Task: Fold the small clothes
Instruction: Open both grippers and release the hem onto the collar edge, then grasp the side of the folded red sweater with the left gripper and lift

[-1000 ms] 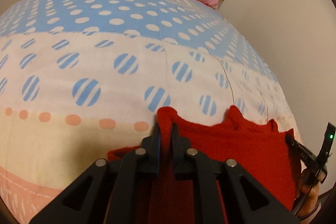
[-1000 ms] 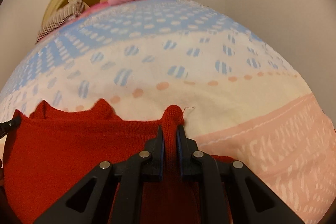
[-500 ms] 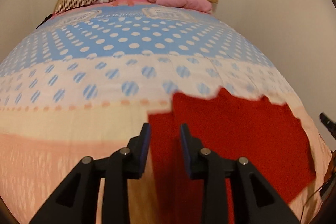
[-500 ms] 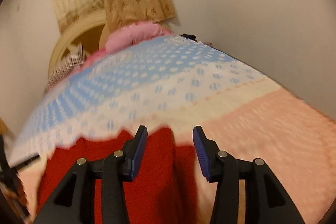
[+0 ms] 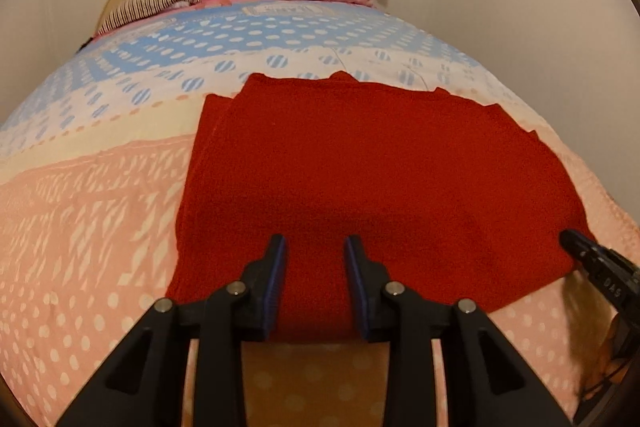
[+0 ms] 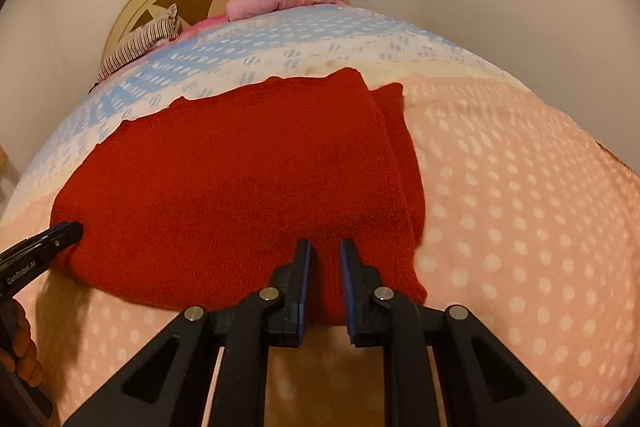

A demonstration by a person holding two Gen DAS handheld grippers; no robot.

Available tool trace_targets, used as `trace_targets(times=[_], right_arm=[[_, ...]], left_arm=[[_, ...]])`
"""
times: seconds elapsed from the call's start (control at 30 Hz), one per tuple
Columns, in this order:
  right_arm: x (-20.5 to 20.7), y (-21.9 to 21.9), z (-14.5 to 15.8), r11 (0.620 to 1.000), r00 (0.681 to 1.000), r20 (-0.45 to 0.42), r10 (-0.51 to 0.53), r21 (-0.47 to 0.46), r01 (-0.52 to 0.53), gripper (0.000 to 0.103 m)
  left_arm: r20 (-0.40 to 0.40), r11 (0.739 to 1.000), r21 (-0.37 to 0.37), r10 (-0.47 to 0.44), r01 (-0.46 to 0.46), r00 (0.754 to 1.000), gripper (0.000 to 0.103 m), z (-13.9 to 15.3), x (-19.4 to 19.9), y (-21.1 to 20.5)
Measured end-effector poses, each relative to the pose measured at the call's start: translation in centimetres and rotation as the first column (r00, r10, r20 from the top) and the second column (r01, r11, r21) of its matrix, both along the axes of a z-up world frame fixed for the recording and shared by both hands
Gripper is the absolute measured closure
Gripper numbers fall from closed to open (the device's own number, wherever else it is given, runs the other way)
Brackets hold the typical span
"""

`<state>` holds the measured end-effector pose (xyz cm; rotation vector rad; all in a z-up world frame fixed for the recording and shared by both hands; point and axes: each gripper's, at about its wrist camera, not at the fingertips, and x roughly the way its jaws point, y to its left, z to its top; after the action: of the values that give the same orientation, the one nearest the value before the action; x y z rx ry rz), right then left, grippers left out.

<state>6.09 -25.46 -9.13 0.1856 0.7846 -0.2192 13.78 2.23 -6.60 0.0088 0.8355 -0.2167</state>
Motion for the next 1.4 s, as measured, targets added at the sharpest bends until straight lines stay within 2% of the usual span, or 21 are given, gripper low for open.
trace_targets(times=[0.3, 0.37, 0.47, 0.57, 0.67, 0.8, 0.9, 1.03, 1.2, 1.27, 1.33, 1.37, 1.4], right_arm=[[0.2, -0.2, -0.4, 1.0, 1.0, 0.001, -0.003, 0.018, 0.003, 0.088], [0.3, 0.1, -0.4, 1.0, 1.0, -0.009, -0.005, -0.005, 0.005, 0.088], [0.6, 1.8, 0.7, 0.995, 0.999, -0.041, -0.034, -0.096, 0.03, 0.088], [0.2, 5.0, 2.5, 0.996, 0.998, 0.019, 0.06, -0.071, -0.059, 0.088], [1.0, 7.9, 2.0, 0.987, 0.989, -0.006, 0.149, -0.061, -0.149, 0.088], [1.8, 9.0, -0.5, 0.987, 0.988, -0.042, 0.148, -0.063, -0.15, 0.088], [1.4, 8.3, -0.6, 0.988, 0.989, -0.021, 0.149, -0.03, -0.15, 0.088], [1.6, 7.9, -0.7, 0.989, 0.988, -0.011, 0.151, 0.001, -0.151, 0.088], [1.6, 8.3, -0.8, 0.988, 0.988, -0.008, 0.152, -0.009, -0.152, 0.088], [1.5, 8.3, -0.8, 0.988, 0.988, -0.005, 0.152, -0.003, -0.152, 0.088], [1.4, 8.1, -0.8, 0.988, 0.988, 0.0, 0.153, 0.009, -0.153, 0.088], [1.4, 8.0, -0.8, 0.988, 0.988, 0.004, 0.153, 0.02, -0.153, 0.088], [1.4, 7.9, -0.8, 0.988, 0.988, 0.007, 0.153, 0.027, -0.153, 0.088]], left_arm=[[0.036, 0.993, 0.116, 0.015, -0.019, 0.999, 0.063, -0.8, -0.5, -1.5], [0.039, 0.993, 0.118, 0.019, -0.023, 0.999, 0.062, -0.9, -0.5, -1.4], [0.041, 0.992, 0.118, 0.03, -0.035, 0.999, 0.058, -0.9, -0.5, -1.3], [0.044, 0.991, 0.127, 0.037, -0.043, 0.998, 0.055, -1.0, -0.5, -1.4], [0.044, 0.991, 0.126, 0.041, -0.047, 0.998, 0.053, -1.0, -0.5, -1.4], [0.036, 0.991, 0.11, 0.067, -0.071, 0.997, 0.042, -1.2, -0.3, -0.9], [0.036, 0.991, 0.115, 0.071, -0.074, 0.997, 0.04, -1.2, -0.3, -0.9], [0.038, 0.987, 0.128, 0.09, -0.094, 0.995, 0.031, -1.2, -0.3, -0.8], [0.014, 0.992, 0.06, 0.109, -0.11, 0.994, 0.027, -1.2, -0.3, 0.3], [0.013, 0.989, -0.032, 0.146, -0.146, 0.989, 0.027, -0.8, -0.9, 1.8], [0.014, 0.964, -0.17, 0.21, -0.205, 0.978, 0.027, -0.5, -1.9, 4.0], [0.009, 0.94, -0.238, 0.253, -0.244, 0.967, 0.027, -0.5, -2.6, 5.2], [-0.007, 0.915, -0.255, 0.32, -0.311, 0.947, 0.024, -0.7, -3.2, 6.2]])
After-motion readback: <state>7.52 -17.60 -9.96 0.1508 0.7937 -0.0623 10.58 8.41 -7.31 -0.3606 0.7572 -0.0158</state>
